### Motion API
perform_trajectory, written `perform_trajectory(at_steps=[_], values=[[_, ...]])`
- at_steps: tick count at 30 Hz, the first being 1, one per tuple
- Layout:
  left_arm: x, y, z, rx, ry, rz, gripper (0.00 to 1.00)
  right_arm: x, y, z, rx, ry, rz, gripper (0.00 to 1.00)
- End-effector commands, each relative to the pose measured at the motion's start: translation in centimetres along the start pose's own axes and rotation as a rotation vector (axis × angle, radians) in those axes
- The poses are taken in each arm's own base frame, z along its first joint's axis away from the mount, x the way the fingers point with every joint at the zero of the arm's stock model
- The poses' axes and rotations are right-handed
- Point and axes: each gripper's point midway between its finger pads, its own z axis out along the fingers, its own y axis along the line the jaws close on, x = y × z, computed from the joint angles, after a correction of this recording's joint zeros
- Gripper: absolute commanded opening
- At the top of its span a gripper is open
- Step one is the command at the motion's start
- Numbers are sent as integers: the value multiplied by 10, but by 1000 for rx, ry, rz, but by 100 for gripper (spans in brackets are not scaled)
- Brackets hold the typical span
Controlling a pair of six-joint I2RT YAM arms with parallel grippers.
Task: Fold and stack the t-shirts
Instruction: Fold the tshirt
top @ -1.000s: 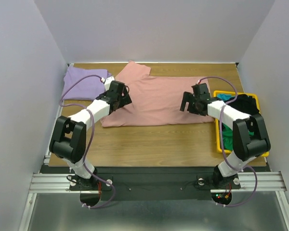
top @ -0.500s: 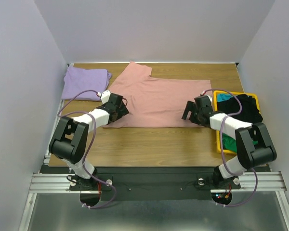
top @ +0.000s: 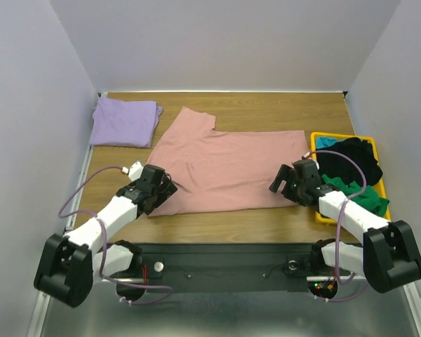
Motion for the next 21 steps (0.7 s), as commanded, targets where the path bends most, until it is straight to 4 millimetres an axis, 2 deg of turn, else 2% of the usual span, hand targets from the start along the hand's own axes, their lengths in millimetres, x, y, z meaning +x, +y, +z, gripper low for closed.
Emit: perform_trajectory(at_steps=[1,3,5,7,10,11,14,15,17,18,19,20,21], values=[[11,42,-17,-132,13,-57,98,52,-33,-10,105,167,39,100],[23,45,-17,-110,54,-50,98,53,-33,-12,101,157,53,100],[26,40,-21,-67,65,-55,99,51,-31,-17,86,141,60,100],[21,36,-26,-42,48,-61,98,48,-26,-22,62,134,60,100],[10,30,-37,-23,11,-72,98,30,-13,-34,16,82,35,100],[-3,20,-44,1,-26,-79,98,13,-4,-40,-5,35,31,100],[-31,-1,-64,59,-104,-71,99,-16,17,-51,-51,-31,-1,100],[-53,-18,-78,97,-164,-81,99,-38,33,-59,-78,-74,-11,100],[-76,-37,-89,134,-231,-66,99,-58,45,-64,-83,-114,-28,100],[-94,-54,-102,174,-275,-50,99,-65,47,-61,-65,-119,-29,100],[-102,-62,-99,164,-293,-31,99,-77,46,-59,-28,-151,-13,100],[-121,-86,-110,226,-344,-12,99,-98,58,-64,-33,-198,-7,100],[-129,-99,-112,241,-358,3,99,-108,59,-63,-12,-221,-2,100]])
